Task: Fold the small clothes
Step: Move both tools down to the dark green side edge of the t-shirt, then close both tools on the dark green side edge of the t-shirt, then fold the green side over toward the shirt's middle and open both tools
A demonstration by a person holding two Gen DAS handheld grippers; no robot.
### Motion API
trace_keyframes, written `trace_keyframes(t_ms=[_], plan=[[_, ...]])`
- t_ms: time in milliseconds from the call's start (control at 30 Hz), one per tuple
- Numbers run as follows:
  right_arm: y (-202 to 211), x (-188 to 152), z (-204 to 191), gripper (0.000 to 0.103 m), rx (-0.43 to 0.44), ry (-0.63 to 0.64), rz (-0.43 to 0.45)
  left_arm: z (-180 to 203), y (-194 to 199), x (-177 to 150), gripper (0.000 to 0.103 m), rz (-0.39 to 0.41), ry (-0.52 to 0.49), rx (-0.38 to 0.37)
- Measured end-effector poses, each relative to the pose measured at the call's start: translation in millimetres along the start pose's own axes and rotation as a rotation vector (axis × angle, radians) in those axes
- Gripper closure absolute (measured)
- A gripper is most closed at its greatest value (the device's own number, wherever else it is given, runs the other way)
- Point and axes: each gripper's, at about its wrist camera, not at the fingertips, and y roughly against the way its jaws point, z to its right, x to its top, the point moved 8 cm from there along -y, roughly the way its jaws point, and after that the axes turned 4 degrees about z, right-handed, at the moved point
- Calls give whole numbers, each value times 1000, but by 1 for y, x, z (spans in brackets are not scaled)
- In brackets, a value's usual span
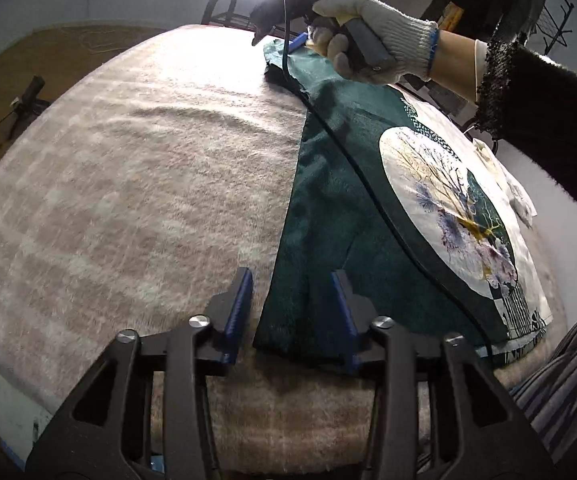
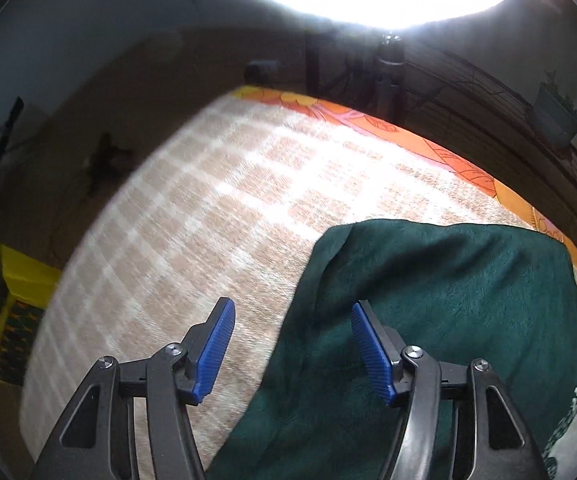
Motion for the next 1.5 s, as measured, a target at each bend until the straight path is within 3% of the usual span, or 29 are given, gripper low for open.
trace_keyframes(t_ms=[133,200,300,367,667,833,1100,1300,1500], plan=[[-6,-5,9,63,-22,-1,-19,5,-2,-3,64,22,-49,34],[-5,-5,12,74,-40,13,-14,9,-6,-3,99,14,-61,24],[-4,-4,10,97,-37,32,-12,13,-8,-2,101,8,-36,-20],[0,-3,11,100,-34,30,0,19,-6,0,101,6,-37,-47],[49,2,48,101,82,-61,113,55,7,12,102,0,-47,-169],[90,-7,96,101,110,-116,181,93,11,17,102,-10,-96,-232],[139,-41,193,101,84,-203,247,174,-2,15,102,-87,-205,-353],[130,-72,254,101,38,-270,225,220,-32,9,102,-192,-270,-426],[97,-92,275,97,17,-298,172,237,-56,-4,102,-296,-316,-438]])
